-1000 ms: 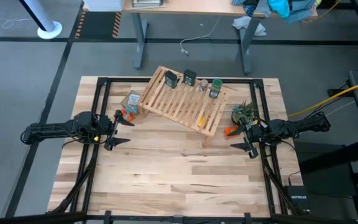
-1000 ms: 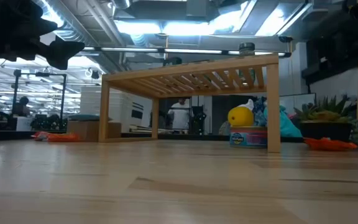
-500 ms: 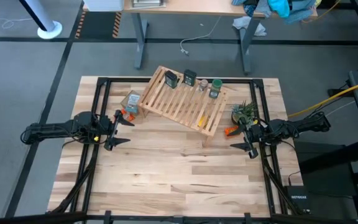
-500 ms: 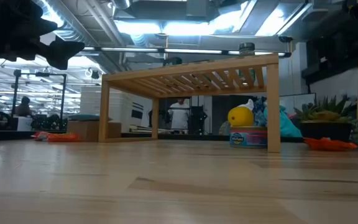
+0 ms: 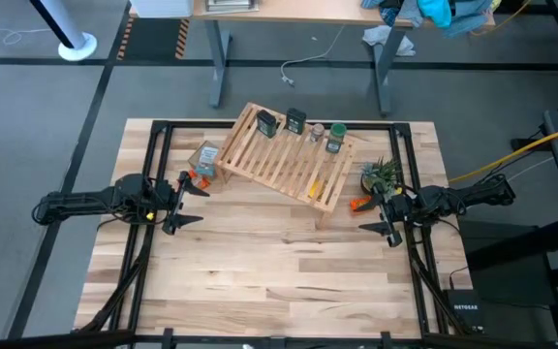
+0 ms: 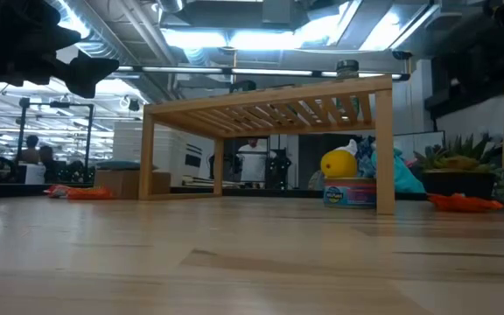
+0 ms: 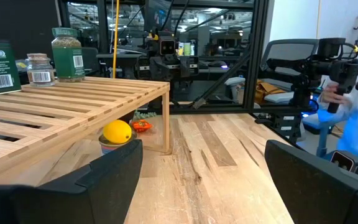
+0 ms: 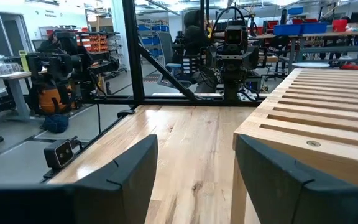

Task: Shelf spices
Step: Remove the green seasoning bottle from the shelf

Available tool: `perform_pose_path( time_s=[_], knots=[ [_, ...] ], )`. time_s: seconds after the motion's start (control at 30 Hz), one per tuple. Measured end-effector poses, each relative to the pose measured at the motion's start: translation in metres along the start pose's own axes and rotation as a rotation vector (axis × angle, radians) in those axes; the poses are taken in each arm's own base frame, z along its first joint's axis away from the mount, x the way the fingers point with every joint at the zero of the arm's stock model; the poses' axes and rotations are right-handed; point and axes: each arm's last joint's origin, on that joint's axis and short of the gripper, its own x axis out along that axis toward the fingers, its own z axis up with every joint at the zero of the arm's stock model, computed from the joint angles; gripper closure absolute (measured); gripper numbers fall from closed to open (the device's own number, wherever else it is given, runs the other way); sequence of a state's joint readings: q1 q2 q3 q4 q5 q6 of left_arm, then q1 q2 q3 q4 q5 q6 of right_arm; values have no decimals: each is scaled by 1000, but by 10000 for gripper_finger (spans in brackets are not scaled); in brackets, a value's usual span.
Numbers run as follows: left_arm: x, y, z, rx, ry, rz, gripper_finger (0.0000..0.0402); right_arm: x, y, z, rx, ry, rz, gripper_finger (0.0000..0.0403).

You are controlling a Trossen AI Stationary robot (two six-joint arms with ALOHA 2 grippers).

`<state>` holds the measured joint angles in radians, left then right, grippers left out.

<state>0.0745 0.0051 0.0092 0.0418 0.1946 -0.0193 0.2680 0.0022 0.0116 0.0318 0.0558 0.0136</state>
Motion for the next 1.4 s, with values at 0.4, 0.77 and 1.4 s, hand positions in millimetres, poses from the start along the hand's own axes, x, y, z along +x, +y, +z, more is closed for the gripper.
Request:
perform_pose_path(
  time_s=[0.4, 0.77, 1.4],
  knots=[
    [0, 0, 0, 0, 0, 0, 71, -3, -12, 8, 14, -90, -446, 180],
    [0, 0, 0, 0, 0, 0, 71, -2, -14, 14, -59, -115, -538, 180],
    [0, 0, 0, 0, 0, 0, 71, 24, -12, 48, -257, -108, -547, 180]
  ],
)
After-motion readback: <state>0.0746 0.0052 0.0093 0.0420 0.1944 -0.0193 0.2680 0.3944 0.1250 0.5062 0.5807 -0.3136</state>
